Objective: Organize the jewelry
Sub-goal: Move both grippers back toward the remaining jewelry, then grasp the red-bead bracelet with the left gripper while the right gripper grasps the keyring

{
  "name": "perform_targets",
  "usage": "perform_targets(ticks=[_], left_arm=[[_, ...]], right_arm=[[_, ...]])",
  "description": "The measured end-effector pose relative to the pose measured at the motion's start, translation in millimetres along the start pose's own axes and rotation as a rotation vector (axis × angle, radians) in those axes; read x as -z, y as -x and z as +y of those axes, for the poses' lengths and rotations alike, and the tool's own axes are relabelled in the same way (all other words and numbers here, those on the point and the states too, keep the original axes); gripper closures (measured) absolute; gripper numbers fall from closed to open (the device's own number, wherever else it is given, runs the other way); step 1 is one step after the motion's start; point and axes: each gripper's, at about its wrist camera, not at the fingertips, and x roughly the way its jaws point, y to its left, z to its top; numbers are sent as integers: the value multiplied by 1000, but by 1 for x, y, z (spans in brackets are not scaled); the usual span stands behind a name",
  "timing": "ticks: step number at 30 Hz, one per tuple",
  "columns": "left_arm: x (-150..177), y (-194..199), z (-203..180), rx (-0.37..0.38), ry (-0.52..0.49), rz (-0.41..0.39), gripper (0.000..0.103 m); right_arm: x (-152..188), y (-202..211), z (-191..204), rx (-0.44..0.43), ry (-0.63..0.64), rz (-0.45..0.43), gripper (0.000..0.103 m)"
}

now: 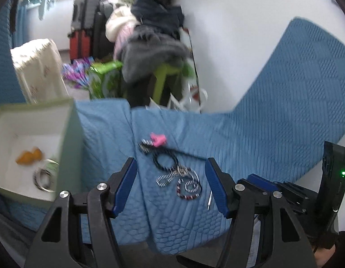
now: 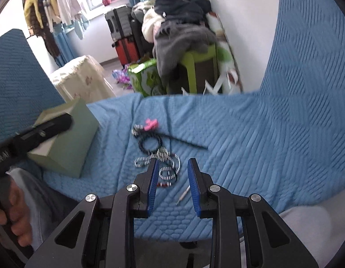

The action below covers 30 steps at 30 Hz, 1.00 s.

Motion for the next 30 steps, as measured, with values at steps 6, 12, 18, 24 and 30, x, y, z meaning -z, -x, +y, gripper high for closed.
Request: perform_targets(ticks=[6, 12, 18, 24, 30], left_arm=[[24, -48, -3, 49, -13, 117, 56], [43, -82, -2, 107, -30, 211, 76], [52, -94, -5, 142, -55, 250, 80], [54, -103, -8, 152, -85, 271, 88], [51, -110, -13, 133, -110, 261, 88]], right_arm=[[15, -33, -14, -19, -72, 81, 78], [19, -62, -20, -8, -126, 166, 84], [24, -79, -19, 11, -123, 229, 85], [29, -93, -13, 86, -70, 264, 86], [30, -96, -10, 119, -48, 264, 99]])
